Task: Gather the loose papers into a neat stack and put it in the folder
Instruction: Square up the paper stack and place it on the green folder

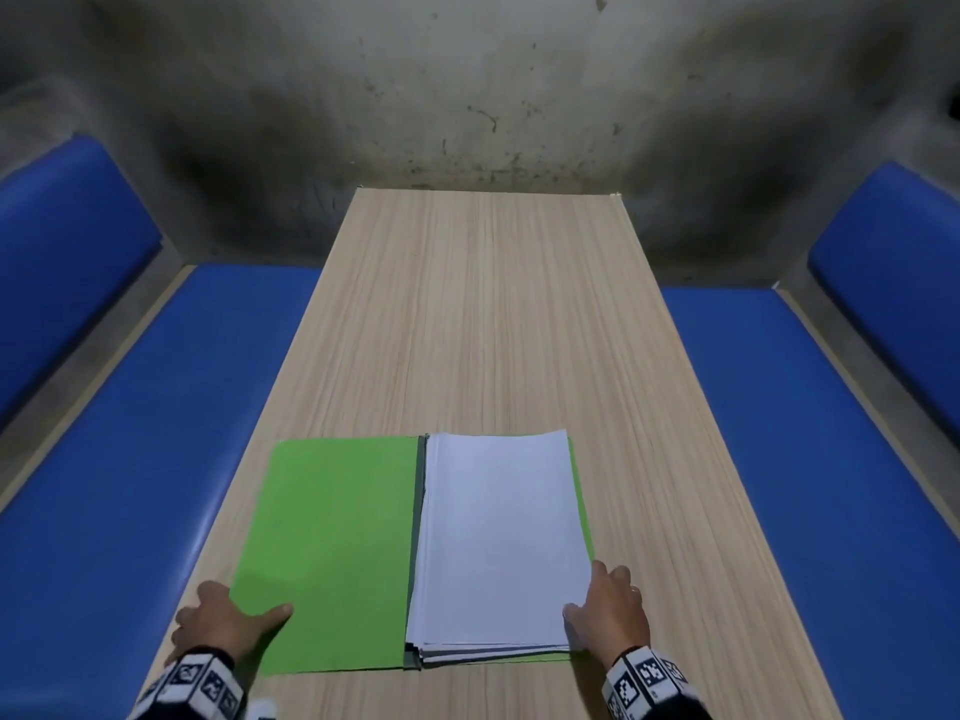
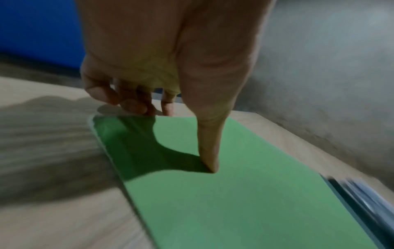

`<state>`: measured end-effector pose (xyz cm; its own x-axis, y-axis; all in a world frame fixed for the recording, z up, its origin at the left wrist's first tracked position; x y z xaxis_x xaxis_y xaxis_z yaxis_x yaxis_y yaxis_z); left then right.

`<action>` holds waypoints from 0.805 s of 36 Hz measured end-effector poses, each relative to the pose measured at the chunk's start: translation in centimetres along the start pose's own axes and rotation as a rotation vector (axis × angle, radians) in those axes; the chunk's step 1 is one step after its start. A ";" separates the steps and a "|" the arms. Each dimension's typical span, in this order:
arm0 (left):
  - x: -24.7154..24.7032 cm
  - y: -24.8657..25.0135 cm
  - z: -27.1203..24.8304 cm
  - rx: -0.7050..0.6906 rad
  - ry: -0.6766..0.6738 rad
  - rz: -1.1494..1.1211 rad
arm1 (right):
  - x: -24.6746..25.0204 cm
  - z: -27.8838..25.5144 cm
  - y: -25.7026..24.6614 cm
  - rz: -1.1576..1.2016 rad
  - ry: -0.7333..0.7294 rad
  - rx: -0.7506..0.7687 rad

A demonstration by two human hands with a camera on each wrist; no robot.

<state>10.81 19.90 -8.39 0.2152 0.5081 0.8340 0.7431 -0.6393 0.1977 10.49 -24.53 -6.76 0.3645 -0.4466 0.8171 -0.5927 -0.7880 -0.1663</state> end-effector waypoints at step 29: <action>-7.7 16.7 -17.7 -0.987 -0.479 0.455 | 1.1 1.9 3.3 0.411 -0.018 0.126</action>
<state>10.36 -4.88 -2.38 0.7042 0.1491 0.6942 -0.2277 -0.8787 0.4197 10.27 -28.45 -7.41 0.1293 -0.7405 0.6595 -0.5989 -0.5884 -0.5432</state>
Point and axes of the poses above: each hand's wrist, its own z-axis towards the middle knuckle, its own x-axis out of the back of the hand, y = z × x, the point moved 3 cm from there along z, towards the middle knuckle, and after that the axes turned 5 degrees about -x, right-handed, at the moved point
